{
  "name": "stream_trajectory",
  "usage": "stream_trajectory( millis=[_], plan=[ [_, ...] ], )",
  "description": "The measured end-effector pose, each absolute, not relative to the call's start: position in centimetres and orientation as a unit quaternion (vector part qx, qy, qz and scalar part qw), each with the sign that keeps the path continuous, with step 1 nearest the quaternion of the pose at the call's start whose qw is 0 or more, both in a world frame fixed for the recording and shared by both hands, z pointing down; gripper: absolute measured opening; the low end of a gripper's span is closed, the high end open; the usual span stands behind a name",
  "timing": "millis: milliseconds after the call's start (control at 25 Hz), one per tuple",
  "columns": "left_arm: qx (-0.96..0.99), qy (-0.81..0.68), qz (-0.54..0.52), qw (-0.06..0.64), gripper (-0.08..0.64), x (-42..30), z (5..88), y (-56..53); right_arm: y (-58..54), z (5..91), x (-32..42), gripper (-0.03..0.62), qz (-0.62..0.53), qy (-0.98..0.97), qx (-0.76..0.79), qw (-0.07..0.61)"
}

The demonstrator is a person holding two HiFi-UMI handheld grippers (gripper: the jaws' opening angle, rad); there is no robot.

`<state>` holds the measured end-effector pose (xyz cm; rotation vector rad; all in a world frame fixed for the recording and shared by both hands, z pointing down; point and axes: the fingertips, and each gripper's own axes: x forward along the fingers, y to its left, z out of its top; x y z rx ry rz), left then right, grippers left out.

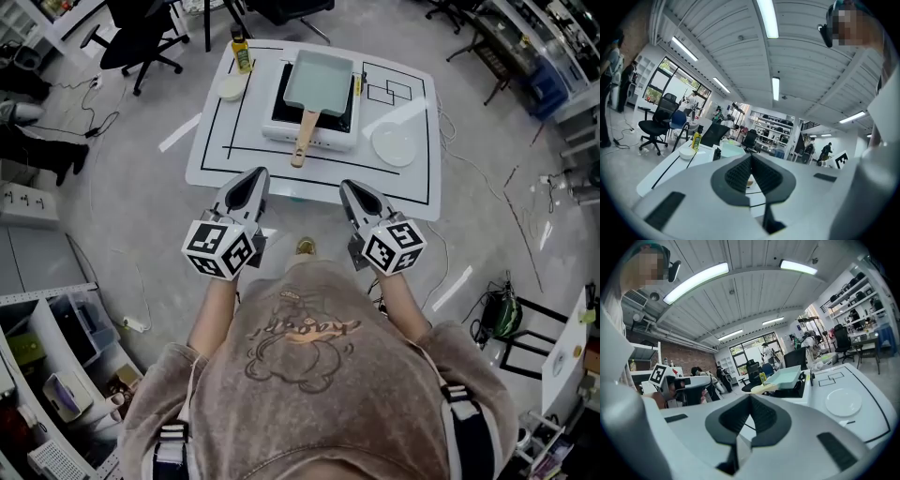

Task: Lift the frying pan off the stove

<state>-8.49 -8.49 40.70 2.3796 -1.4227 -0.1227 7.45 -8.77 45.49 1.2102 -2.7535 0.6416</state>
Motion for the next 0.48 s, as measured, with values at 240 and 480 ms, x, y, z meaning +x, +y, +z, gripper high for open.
stream_trajectory(
  millis=[240, 480],
  plan=[
    [0.837, -0.511, -0.053, 0.189, 0.008, -7.9, 40.6, -12.3, -12.9, 45.6, 8.0, 0.000, 0.211, -0.901, 0.378, 0.030],
    [0.831, -0.521, -0.054, 0.186, 0.008, -8.6, 40.6, -14.2, -15.5, 45.8, 7.6, 0.000, 0.214, -0.904, 0.368, 0.034]
  ],
)
